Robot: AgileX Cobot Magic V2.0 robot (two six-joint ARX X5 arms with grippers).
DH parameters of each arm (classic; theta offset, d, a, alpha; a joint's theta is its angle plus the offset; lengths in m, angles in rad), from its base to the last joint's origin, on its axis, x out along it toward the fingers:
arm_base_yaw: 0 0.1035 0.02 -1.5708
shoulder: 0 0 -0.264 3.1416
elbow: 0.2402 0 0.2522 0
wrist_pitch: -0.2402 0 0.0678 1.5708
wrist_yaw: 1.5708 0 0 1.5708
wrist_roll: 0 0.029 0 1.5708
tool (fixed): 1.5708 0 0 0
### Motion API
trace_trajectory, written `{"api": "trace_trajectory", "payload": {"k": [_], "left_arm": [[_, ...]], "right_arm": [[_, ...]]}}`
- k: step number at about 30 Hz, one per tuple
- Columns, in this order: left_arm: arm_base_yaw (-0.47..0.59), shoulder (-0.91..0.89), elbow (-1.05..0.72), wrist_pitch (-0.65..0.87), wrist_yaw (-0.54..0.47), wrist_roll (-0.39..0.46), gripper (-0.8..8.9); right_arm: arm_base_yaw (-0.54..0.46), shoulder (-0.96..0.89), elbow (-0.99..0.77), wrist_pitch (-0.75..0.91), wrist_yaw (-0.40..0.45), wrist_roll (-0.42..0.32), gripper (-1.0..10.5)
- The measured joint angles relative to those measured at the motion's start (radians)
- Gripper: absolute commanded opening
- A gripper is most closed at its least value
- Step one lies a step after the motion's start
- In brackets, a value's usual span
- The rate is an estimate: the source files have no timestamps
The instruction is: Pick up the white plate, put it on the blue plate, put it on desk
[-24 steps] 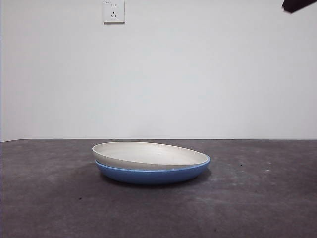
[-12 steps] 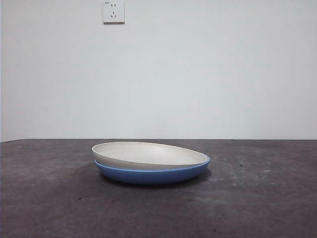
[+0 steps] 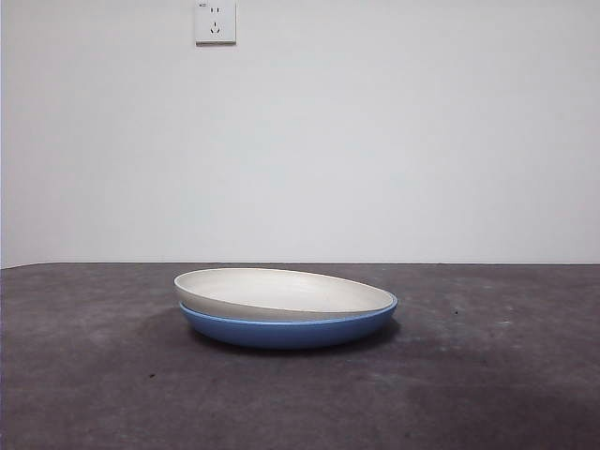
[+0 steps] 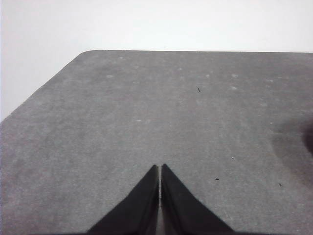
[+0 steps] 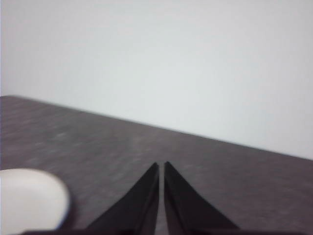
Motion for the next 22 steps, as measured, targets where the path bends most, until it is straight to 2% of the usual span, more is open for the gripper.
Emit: {"api": "trace_trajectory", "payload": {"k": [9, 15, 22], "left_arm": [[0.0, 0.0, 0.0, 0.0, 0.0, 0.0, 0.1], [0.0, 0.0, 0.0, 0.0, 0.0, 0.0, 0.1], [0.0, 0.0, 0.0, 0.0, 0.0, 0.0, 0.1]], "right_arm": [[0.0, -0.16, -0.241, 0.051, 0.188, 0.016, 0.1], [0.0, -0.22, -0.336, 0.055, 0.207, 0.064, 0.1], [0.0, -0.223, -0.341, -0.083, 0.209, 0.084, 0.1]]}}
